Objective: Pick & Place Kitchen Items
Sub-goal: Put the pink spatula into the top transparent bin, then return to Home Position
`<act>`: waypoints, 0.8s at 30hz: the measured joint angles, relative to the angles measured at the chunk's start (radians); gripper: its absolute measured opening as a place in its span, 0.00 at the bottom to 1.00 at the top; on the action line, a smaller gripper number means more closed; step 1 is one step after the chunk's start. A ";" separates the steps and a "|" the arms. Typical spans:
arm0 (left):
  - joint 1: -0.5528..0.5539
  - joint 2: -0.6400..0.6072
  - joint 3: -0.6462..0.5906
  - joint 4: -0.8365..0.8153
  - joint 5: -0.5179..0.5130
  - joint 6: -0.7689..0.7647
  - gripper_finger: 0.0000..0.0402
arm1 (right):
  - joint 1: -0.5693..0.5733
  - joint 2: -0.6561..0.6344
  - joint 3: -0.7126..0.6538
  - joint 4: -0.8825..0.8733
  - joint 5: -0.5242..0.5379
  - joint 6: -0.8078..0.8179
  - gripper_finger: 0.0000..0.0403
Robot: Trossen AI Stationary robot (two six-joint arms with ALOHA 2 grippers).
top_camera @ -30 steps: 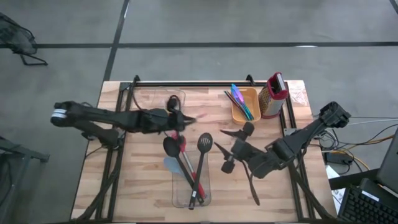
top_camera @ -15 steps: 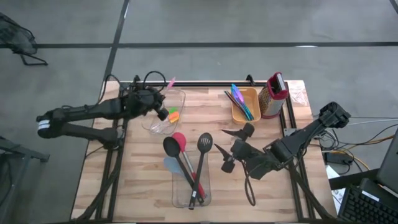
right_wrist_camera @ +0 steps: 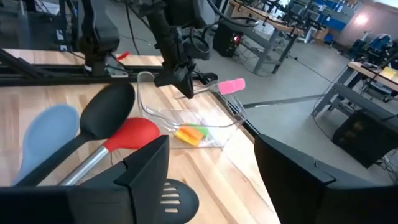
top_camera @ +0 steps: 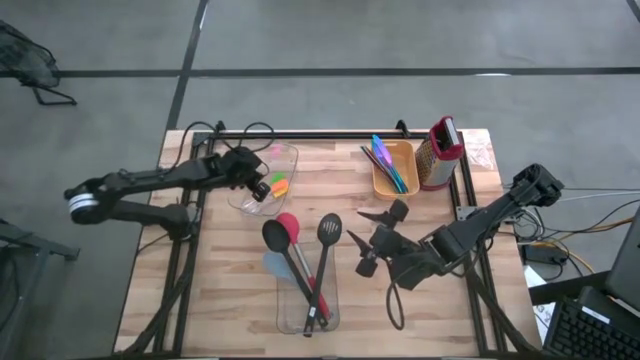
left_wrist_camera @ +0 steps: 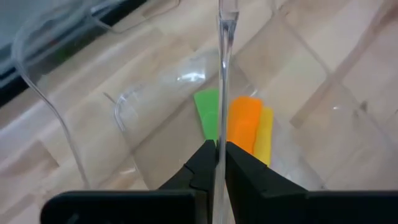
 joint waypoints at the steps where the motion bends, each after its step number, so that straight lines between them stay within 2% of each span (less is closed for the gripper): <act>1: 0.000 0.008 -0.002 0.001 0.001 0.000 0.09 | -0.002 0.000 -0.005 -0.002 0.000 0.008 0.58; 6: 0.000 0.027 -0.005 0.002 0.002 -0.028 0.13 | -0.013 0.000 -0.035 0.000 0.000 0.039 0.55; 14: -0.003 -0.015 -0.005 0.004 0.034 -0.008 0.30 | -0.031 0.000 -0.078 0.009 0.000 0.044 0.54; 17: -0.005 -0.069 -0.005 0.012 0.117 0.022 0.36 | -0.034 0.000 -0.101 0.012 -0.002 0.076 0.52; 20: -0.008 -0.136 -0.005 0.024 0.198 0.048 0.38 | -0.036 -0.008 -0.135 0.016 -0.045 0.104 0.45; 24: -0.039 -0.260 -0.011 0.051 0.192 0.083 0.32 | -0.042 -0.024 -0.178 0.033 -0.102 0.114 0.27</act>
